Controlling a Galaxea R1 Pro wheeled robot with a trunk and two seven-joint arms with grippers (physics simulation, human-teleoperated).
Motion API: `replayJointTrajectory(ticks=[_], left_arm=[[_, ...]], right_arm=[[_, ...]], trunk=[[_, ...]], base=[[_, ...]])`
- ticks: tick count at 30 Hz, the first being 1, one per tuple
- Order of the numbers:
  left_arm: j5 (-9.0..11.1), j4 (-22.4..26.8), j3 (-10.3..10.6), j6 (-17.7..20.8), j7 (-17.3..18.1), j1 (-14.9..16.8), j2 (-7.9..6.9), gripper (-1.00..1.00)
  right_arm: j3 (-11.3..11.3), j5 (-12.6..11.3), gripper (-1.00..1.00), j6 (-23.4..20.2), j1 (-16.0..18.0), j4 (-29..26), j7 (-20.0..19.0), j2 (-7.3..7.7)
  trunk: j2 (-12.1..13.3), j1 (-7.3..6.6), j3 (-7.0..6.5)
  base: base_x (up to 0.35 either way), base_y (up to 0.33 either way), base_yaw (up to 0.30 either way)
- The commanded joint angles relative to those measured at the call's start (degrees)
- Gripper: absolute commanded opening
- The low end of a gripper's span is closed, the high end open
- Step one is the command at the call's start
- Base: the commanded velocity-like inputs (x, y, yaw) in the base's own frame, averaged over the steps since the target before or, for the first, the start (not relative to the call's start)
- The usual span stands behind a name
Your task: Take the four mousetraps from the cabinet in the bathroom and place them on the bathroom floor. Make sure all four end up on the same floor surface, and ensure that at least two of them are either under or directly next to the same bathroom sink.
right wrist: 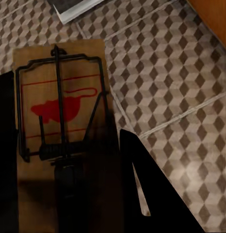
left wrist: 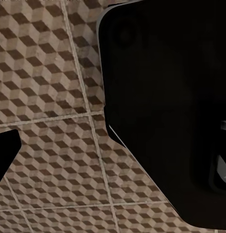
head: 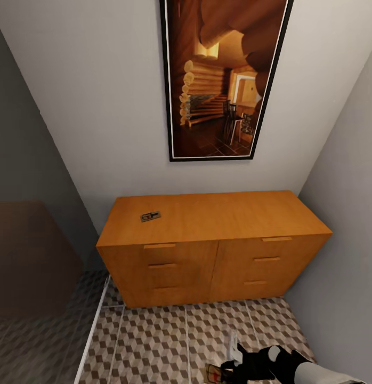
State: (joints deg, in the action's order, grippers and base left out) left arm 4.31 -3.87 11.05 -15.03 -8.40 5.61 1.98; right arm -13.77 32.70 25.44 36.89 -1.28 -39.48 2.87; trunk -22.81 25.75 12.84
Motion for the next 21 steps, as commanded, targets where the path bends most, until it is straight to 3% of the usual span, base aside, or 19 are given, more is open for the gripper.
replayJointTrajectory(ticks=[1, 6, 9, 12, 15, 18, 20, 21], left_arm=[[0.4, -0.3, 0.5, -0.4, -0.1, 0.1, 0.04, 1.0], [0.4, -0.2, 0.5, -0.4, -0.1, 0.1, 0.04, 1.0], [0.4, 0.1, 0.4, -0.4, -0.2, 0.1, 0.04, 1.0], [0.3, 1.1, 0.4, -0.3, -0.2, 0.1, 0.04, 1.0], [0.3, 2.1, 0.3, -0.3, -0.3, 0.1, 0.03, 1.0], [0.4, 3.5, 0.2, -0.2, -0.4, 0.1, -0.18, 1.0], [0.5, 4.2, 0.1, -0.2, -0.5, 0.2, -0.42, 1.0], [0.6, 5.0, 0.1, -0.2, -0.5, 0.2, -0.66, 1.0]], right_arm=[[-0.3, -0.5, -1.0, 0.1, -1.4, 0.1, 3.1, -0.03], [-0.3, -0.7, -1.0, 1.0, -7.1, 0.2, 17.9, -0.85], [-0.3, -1.2, -1.0, 3.4, -9.6, 0.2, 24.0, -1.59], [-0.3, -3.7, -1.0, 6.4, -11.6, 0.3, 29.9, -2.33], [-0.3, -7.7, -1.0, 7.5, -12.7, 0.3, 33.1, -3.12], [-0.3, -14.9, -1.0, 8.1, -13.4, 0.3, 35.9, -3.94], [-0.3, -18.0, -1.0, 8.3, -13.6, 0.3, 36.6, -4.35], [-0.3, -21.1, -1.0, 8.5, -13.7, 0.3, 37.1, -4.67]], trunk=[[-0.1, 0.03, 0.1], [-0.1, 0.03, 0.1], [-0.1, 0.03, 0.1], [-0.1, 0.03, 0.1], [-0.1, 0.03, 0.1], [-0.1, 0.03, 0.1], [-0.1, 0.03, 0.1], [-0.1, 0.03, 0.1]], base=[[0.0, 0.0, 0.0], [0.0, 0.0, 0.0], [0.0, 0.0, 0.0], [0.0, 0.0, 0.0], [0.0, 0.0, 0.0], [0.0, 0.0, 0.0], [0.0, 0.0, 0.0], [0.0, 0.0, 0.0]])
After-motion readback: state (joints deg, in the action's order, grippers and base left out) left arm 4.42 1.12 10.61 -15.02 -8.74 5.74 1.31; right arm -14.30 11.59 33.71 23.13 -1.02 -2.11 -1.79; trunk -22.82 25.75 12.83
